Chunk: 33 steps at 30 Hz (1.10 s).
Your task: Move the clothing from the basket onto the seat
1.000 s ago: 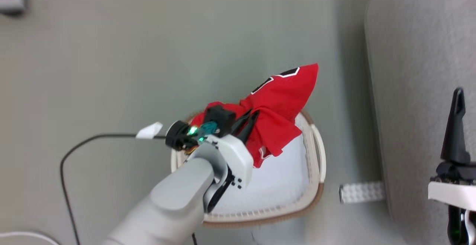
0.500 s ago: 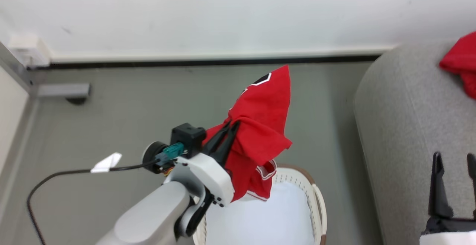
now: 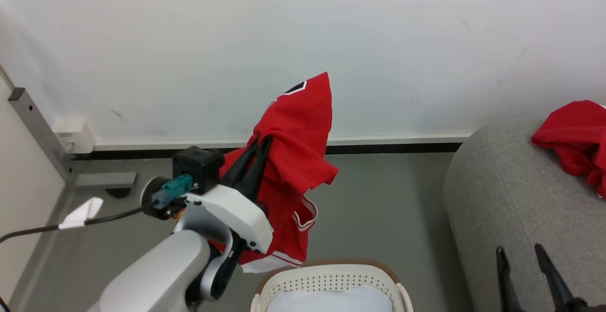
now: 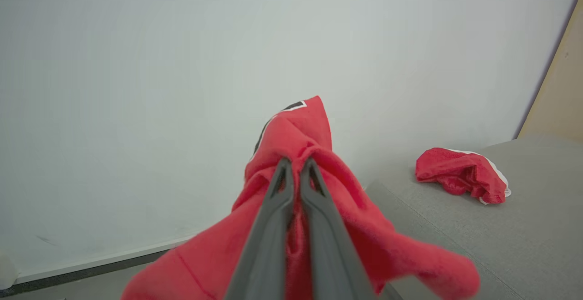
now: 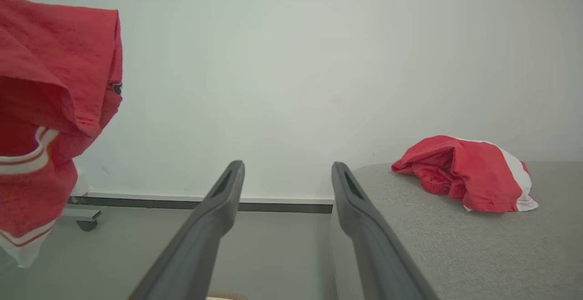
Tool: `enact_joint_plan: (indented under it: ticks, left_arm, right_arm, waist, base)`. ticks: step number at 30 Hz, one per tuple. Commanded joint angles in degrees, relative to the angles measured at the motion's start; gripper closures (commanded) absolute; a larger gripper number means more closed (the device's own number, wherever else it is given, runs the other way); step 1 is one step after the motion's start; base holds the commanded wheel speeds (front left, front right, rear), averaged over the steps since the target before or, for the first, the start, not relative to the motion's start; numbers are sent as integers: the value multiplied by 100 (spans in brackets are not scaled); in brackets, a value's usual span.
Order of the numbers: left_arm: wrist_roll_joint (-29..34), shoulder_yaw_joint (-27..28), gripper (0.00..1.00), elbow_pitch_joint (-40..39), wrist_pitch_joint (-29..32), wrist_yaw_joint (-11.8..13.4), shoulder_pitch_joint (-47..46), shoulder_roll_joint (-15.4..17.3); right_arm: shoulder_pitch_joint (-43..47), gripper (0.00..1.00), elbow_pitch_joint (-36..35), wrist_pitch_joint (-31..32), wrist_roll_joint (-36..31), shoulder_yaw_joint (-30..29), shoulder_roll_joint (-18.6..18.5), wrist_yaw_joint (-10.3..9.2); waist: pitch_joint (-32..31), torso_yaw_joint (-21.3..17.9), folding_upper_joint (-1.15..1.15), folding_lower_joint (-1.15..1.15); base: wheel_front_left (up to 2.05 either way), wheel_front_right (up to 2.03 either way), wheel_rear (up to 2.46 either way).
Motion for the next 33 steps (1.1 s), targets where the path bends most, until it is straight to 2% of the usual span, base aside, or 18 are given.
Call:
enact_joint_plan:
  ticks: [1,7,13,17,25,33]
  left_arm:
    - [2,39,100,-75,34,35,-55,47]
    - [56,53,100,-448,175,180,-172,97]
    - [111,0,100,-634,235,242,-305,-60]
    - [158,-93,100,-655,264,221,-380,-176]
    - [204,-314,100,-638,314,146,-464,-384]
    - [221,-516,100,-675,356,71,-441,-537]
  right_arm:
    - [68,0,15,3,-63,87,-10,-13]
    - [-129,0,-27,4,-158,985,-9,-13]
    - [-610,0,129,30,-49,2308,-13,-14]
    - [-1050,0,353,29,146,2891,-16,-13]
    - [-1931,0,937,9,513,3454,-15,-13]
    - [-2439,0,1486,2,994,3696,-12,-13]
  waist:
    - [-24,0,0,2]
    - [-27,13,0,2]
    - [24,67,0,2]
    - [55,129,0,2]
    - [88,284,0,2]
    - [120,384,0,2]
  base:
    - [0,0,0]
    - [0,0,0]
    - [0,0,0]
    - [0,0,0]
    - [0,0,0]
    - [0,0,0]
